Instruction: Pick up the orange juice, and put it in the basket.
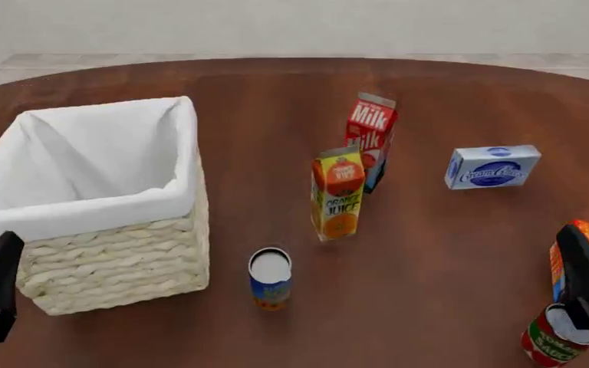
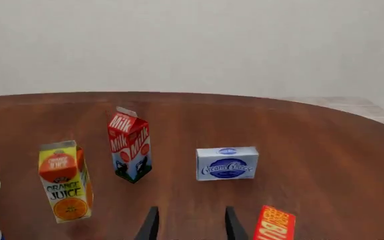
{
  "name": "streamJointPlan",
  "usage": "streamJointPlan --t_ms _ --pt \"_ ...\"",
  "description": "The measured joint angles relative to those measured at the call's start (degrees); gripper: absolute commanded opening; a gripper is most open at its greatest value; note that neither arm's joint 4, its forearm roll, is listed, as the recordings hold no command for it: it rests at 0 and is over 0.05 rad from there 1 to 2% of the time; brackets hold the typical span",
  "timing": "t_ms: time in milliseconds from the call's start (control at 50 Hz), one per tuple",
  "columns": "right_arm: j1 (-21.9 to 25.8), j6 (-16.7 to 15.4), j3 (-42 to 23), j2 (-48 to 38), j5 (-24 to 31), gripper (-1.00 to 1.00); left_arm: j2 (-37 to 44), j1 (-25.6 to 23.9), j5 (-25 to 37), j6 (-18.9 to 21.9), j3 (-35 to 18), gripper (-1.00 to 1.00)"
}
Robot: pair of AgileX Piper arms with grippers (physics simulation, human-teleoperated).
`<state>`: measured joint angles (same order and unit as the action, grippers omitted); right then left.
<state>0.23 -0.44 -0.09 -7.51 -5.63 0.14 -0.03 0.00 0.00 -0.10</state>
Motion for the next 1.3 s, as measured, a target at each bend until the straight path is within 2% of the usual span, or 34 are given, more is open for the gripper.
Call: streamJointPlan --t_ms 340,580,780,940,1120,1300 --pt "0.4 -1.1 -3.1 2.6 4.4 1.00 0.5 -0.1 -0.3 0.0 -0.1 1.00" --pt "1.0 -1.7 -11.4 4.0 12.3 1.00 0.7 -0.1 -0.3 0.0 -0.1 1.00" --pt "2.4 -2.1 -19.6 0.9 16.7 1.00 0.9 -0.1 -0.5 0.0 -0.1 1.00" --pt "7.2 -5.5 -24.5 -6.7 16.0 1.00 1.2 -0.1 -0.8 -0.1 0.0 1.00" --pt "12.7 -12.5 -31.0 -17.7 15.0 1.00 1.4 0.0 -0.9 -0.2 0.0 1.00" --pt "18.9 -20.6 -39.4 -29.2 16.9 1.00 1.2 0.1 -0.7 -0.2 0.0 1.00"
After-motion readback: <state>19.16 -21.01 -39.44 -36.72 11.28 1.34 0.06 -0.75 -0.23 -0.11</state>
